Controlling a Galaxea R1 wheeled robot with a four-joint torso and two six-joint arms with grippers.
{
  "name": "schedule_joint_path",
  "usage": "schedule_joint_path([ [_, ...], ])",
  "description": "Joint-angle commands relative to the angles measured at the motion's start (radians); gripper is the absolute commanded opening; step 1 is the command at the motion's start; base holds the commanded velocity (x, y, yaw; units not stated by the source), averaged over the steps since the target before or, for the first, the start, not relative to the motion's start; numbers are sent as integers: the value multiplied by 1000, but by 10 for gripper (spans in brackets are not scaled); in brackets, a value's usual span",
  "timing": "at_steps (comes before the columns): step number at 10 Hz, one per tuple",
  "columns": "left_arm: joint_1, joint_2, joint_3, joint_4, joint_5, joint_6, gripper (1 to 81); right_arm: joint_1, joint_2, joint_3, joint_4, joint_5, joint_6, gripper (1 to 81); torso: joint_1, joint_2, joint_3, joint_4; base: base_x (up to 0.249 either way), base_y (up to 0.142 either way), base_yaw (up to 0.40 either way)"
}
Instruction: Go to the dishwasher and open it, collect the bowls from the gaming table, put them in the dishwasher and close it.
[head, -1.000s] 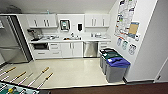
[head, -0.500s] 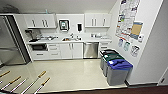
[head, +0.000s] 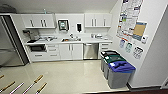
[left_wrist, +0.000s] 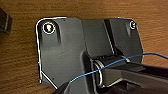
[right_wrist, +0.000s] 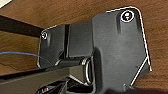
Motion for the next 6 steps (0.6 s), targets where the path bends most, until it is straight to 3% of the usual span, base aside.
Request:
schedule_joint_path([
  [1, -53, -18, 5, -3, 57, -1, 811, 44, -11, 9, 10, -51, -3, 811, 0, 0, 0, 0, 171, 0, 0],
  [6, -55, -15, 7, -3, 57, -1, 811, 44, -11, 9, 7, -51, -3, 811, 0, 0, 0, 0, 166, 0, 0],
])
